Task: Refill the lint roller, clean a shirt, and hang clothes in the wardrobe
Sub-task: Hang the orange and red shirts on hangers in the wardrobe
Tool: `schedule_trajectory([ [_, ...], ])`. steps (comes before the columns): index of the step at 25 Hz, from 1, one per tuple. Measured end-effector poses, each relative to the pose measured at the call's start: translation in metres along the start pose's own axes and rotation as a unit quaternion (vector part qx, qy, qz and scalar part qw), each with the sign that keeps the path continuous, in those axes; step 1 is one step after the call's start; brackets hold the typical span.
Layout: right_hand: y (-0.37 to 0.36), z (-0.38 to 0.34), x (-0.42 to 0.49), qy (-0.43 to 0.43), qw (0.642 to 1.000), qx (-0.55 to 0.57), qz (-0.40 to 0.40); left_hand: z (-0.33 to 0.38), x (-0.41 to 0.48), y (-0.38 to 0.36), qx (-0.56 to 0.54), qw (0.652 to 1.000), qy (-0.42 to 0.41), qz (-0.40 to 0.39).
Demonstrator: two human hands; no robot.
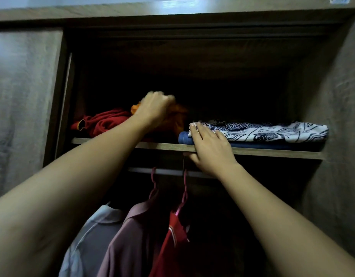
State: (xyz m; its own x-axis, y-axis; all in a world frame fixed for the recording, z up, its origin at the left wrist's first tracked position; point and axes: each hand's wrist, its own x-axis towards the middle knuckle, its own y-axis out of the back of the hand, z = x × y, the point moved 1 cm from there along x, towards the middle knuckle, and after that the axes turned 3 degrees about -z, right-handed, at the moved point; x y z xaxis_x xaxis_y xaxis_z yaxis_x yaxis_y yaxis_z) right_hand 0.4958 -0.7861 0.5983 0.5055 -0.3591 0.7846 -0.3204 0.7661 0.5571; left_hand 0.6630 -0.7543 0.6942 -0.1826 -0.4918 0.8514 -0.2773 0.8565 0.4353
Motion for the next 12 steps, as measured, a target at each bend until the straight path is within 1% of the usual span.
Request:
schedule_trajectory([
  [2,0.000,0.001,0.000,0.001,1.000,-0.002,0.000,-0.006,0.005,0.022,-0.006,0.999,-0.011,0.041],
  [4,0.000,0.000,0.000,0.000,1.000,-0.005,0.001,-0.008,0.006,0.042,-0.010,0.999,-0.003,0.033],
  [5,0.000,-0.001,0.000,-0.003,1.000,-0.007,0.002,-0.007,0.003,0.049,-0.013,1.000,0.022,0.007],
  [7,0.000,-0.001,-0.001,-0.008,1.000,-0.012,0.002,-0.001,-0.009,0.054,-0.004,0.993,0.092,-0.070],
  [8,0.000,-0.001,-0.001,-0.009,1.000,-0.013,0.003,0.003,-0.018,0.050,0.003,0.989,0.108,-0.101],
  [10,0.000,-0.002,-0.001,-0.014,1.000,-0.013,0.003,0.008,-0.039,0.029,0.000,0.985,0.096,-0.146],
  [12,0.000,-0.003,-0.002,-0.019,1.000,-0.014,0.004,0.005,-0.055,0.009,-0.042,0.978,0.085,-0.187],
])
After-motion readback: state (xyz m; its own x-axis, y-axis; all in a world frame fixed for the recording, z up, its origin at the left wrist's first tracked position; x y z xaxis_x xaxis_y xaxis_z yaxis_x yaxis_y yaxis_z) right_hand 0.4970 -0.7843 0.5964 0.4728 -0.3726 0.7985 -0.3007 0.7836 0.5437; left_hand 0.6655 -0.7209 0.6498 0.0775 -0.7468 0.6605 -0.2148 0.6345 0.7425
